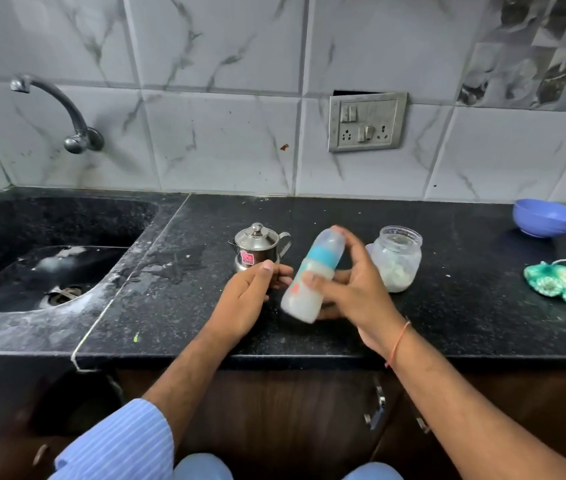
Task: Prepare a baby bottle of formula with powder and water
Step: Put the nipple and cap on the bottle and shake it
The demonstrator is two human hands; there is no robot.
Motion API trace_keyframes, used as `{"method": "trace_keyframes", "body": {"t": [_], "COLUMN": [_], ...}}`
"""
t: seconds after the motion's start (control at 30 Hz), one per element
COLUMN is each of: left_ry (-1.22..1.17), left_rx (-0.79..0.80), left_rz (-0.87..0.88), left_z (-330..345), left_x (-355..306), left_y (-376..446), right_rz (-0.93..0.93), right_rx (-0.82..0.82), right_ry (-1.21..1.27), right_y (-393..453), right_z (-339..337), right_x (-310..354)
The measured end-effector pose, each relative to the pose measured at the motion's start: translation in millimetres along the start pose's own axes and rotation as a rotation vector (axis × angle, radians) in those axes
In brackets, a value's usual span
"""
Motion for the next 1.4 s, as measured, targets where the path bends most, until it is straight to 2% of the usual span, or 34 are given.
{"method": "trace_keyframes", "body": {"t": [0.03, 0.1, 0.13, 0.23, 0.27, 0.33, 0.37, 0.43, 0.47, 0.53, 0.57, 0.67, 0.7, 0.77, 0.8, 0.9, 1.0, 1.03, 1.1, 1.13, 1.2, 1.23, 1.27, 1.33, 1.37, 1.4], "left_ry": [0.001, 0.013, 0.008, -0.016, -0.007, 0.013, 0.013, -0.011, -0.013, 0.017, 0.027, 0.005, 0.007, 0.028, 0.032, 0.011, 0.061, 0.060, 0.034, 0.033, 0.056, 0.059, 0.052, 0.029, 0.025, 0.032], "left_rx": [0.008, 0.017, 0.009, -0.001, 0.005, 0.010, 0.005, 0.002, 0.006, 0.024, 0.021, 0.006, 0.009, 0.016, 0.012, 0.023, 0.033, 0.026, 0.024, 0.030, 0.039, 0.035, 0.032, 0.034, 0.036, 0.042], "left_rz": [0.001, 0.012, 0.014, -0.007, -0.005, 0.013, 0.018, 0.000, -0.005, 0.000, 0.002, -0.007, -0.006, 0.013, 0.016, -0.007, 0.015, 0.017, 0.003, 0.000, 0.010, 0.013, 0.010, -0.002, -0.002, 0.004], "left_z": [0, 1, 0, 0, -1, 1, 0, 1, 0, 2, 2, 1, -1, 1, 1, 3, 3, 3, 2, 1, 2, 2, 2, 3, 1, 2], "left_x": [-1, -1, -1, 1, 0, 0, 0, 3, 2, 1, 2, 3, 2, 1, 1, 3, 1, 1, 3, 3, 2, 2, 2, 4, 4, 3], "left_y": [0, 2, 2, 2, 3, 3, 3, 2, 3, 5, 4, 3, 3, 4, 3, 3, 4, 3, 3, 4, 5, 5, 4, 4, 4, 5], "right_rz": [-0.007, -0.035, -0.039, 0.008, -0.007, -0.028, -0.026, 0.016, 0.016, -0.006, -0.013, 0.044, 0.030, -0.011, -0.026, 0.024, -0.006, -0.012, 0.011, 0.019, -0.012, -0.021, -0.012, 0.024, 0.031, 0.013], "right_rx": [-0.012, -0.209, -0.227, 0.029, -0.023, -0.229, -0.233, -0.026, -0.007, -0.181, -0.198, 0.043, -0.002, -0.244, -0.259, 0.008, -0.208, -0.202, -0.017, -0.010, -0.219, -0.267, -0.218, 0.020, 0.013, -0.106], "right_ry": [0.005, 0.162, 0.185, -0.020, 0.009, 0.166, 0.164, 0.019, 0.009, 0.135, 0.161, 0.007, 0.027, 0.182, 0.178, -0.011, 0.181, 0.166, 0.020, -0.002, 0.143, 0.192, 0.144, -0.016, -0.015, 0.049], "right_y": [-1, 0, 1, -3, -4, -4, -3, -1, -1, 1, 2, 0, 0, 0, 1, -3, -2, -1, -2, -3, -2, 0, -1, -6, -7, -6], "right_z": [-1, -23, -27, -6, -9, -30, -31, -13, -11, -27, -31, -5, -6, -30, -33, -5, -26, -26, -7, -5, -25, -31, -25, -2, -1, -12], "right_x": [0, 3, 4, 1, 0, -1, -1, -2, -3, 0, 1, -3, -5, -6, -6, -10, -7, -4, -4, -7, -4, -3, 0, -2, -5, -3]}}
Point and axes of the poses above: each hand's wrist, its own y-axis towards the middle knuckle, its own z-axis out of the palm, x = y × z, the point moved 8 cm from there along y, towards the middle knuckle, and after that the axes turned 7 degrees about -z, right-handed, at the moved point
